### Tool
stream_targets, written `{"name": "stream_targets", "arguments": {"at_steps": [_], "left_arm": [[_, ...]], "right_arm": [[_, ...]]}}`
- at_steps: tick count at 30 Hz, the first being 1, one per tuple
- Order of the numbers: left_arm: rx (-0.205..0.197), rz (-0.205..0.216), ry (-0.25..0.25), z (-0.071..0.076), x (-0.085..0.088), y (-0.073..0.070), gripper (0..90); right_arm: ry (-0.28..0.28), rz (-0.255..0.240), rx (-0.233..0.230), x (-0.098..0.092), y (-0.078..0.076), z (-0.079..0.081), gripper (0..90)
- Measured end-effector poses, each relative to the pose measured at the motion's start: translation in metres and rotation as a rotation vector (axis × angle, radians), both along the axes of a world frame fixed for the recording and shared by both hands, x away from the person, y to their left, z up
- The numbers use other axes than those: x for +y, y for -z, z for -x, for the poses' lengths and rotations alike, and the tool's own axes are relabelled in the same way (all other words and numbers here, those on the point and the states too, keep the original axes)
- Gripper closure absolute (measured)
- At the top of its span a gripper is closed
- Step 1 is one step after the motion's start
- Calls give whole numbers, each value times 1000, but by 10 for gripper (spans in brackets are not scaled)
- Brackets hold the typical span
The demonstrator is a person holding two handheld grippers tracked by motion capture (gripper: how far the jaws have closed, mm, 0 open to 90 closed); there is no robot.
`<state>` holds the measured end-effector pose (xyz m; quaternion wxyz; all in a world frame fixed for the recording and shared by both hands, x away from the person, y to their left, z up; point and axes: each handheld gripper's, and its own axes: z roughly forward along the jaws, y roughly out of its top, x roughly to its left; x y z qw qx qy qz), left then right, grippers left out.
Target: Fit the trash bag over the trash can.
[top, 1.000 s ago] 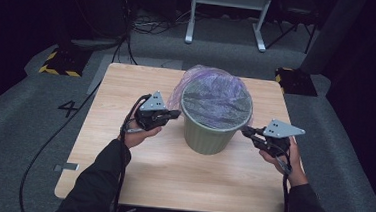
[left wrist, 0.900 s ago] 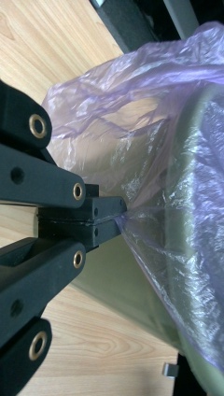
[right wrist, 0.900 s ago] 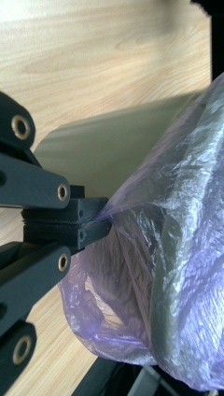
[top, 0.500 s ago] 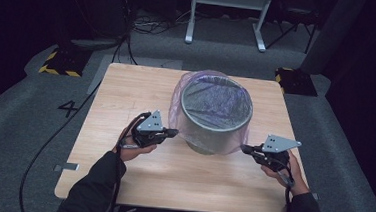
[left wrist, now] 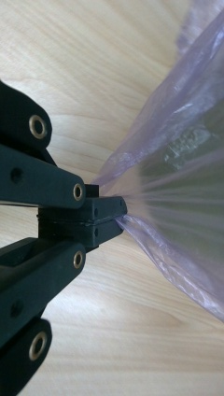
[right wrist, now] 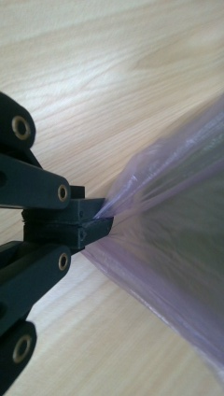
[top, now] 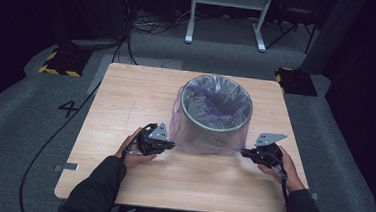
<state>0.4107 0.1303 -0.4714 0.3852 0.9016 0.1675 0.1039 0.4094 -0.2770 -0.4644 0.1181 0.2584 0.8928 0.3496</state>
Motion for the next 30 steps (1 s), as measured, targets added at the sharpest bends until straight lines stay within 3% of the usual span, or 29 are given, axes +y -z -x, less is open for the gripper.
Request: {"name": "stream_targets", "arguments": {"at_steps": [3,4,7,8,10,12,15,16,18,19,21,25,27,30], "left_arm": [[8,16,-12,-1,1,3,898],[4,20,-20,-1,1,3,862],[11,63,-82,-2,4,3,579],[17,70,-105,-2,6,3,471],[47,119,-133,-1,12,1,279],[73,180,-148,2,21,-1,173],[101,255,-201,9,33,-8,153],[99,288,-200,13,38,-11,156],[77,316,-182,18,42,-15,154],[49,315,-185,21,44,-16,150],[-1,239,-218,26,44,-14,153],[23,120,-242,27,41,0,156],[27,71,-239,28,38,8,156],[58,40,-241,29,36,16,160]], "right_arm": [[5,-22,15,-2,2,-2,889],[7,-30,10,-2,2,-2,840],[7,-60,-6,-3,0,0,729],[21,-69,-19,-5,-1,0,640],[23,-104,-33,-10,-2,2,586],[24,-137,-49,-15,-3,5,501],[30,-226,-53,-28,-6,12,352],[32,-247,-56,-31,-8,15,327],[33,-282,-71,-38,-15,19,295],[41,-291,-79,-40,-18,21,279],[55,-311,-103,-44,-27,25,263],[66,-344,-175,-49,-53,31,257],[82,-337,-215,-48,-68,31,256],[84,-343,-262,-44,-93,27,259]]}}
